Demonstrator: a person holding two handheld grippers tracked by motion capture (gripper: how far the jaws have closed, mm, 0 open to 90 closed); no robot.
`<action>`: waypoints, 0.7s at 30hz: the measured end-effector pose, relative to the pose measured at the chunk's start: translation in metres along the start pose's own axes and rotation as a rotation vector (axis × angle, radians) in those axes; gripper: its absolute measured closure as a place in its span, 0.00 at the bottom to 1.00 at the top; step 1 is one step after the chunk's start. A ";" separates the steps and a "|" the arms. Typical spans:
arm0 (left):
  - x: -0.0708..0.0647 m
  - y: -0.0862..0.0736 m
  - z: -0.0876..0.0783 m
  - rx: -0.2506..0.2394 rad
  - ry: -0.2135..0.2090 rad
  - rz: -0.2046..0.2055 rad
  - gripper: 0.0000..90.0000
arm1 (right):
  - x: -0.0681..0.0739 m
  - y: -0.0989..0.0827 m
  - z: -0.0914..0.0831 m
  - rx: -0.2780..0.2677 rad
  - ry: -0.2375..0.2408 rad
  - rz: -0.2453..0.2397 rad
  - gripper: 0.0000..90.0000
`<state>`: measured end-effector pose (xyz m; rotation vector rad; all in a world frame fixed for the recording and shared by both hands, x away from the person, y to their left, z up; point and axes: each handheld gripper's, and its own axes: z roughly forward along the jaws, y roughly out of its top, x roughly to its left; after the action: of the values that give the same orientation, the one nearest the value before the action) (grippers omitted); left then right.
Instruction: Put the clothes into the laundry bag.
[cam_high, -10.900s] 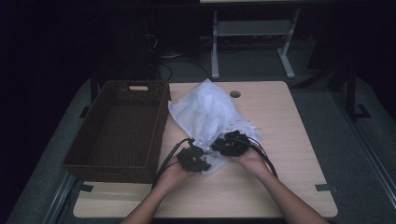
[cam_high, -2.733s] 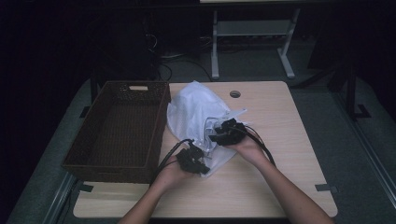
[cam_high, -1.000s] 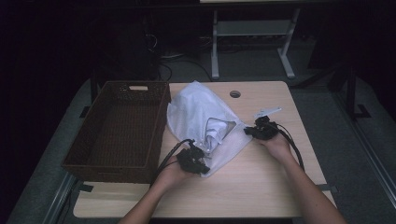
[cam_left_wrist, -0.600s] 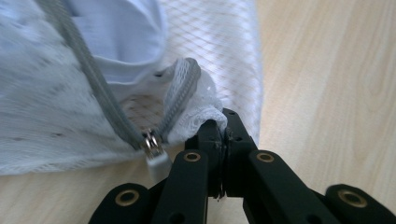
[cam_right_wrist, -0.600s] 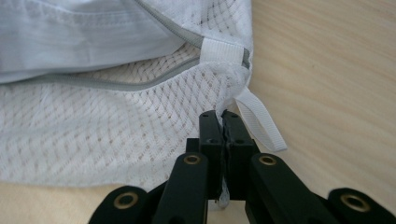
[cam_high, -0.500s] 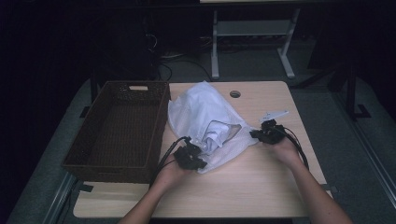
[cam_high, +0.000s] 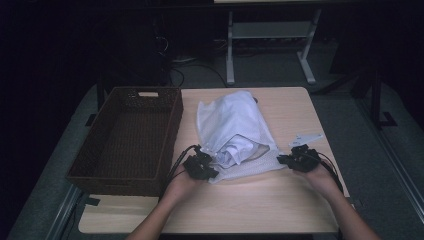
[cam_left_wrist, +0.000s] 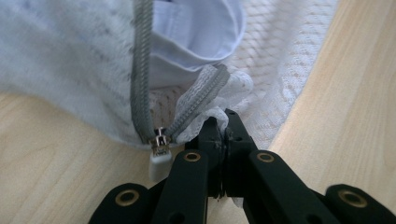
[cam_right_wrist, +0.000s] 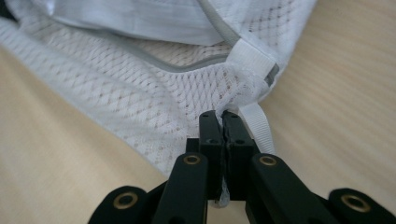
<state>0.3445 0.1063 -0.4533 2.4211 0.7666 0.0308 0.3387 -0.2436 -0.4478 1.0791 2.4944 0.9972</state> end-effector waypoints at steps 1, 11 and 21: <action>0.001 0.000 0.000 -0.001 0.004 -0.004 0.98 | 0.003 -0.003 -0.003 0.004 0.001 -0.005 0.98; 0.006 -0.002 -0.001 -0.017 0.024 -0.038 0.98 | 0.041 -0.030 -0.026 0.014 0.054 -0.035 0.98; 0.014 -0.004 -0.005 -0.039 0.073 -0.076 0.97 | 0.075 -0.037 -0.024 0.043 0.144 -0.117 0.98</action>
<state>0.3533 0.1195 -0.4532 2.3635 0.8825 0.1039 0.2553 -0.2202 -0.4517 0.8895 2.6703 1.0252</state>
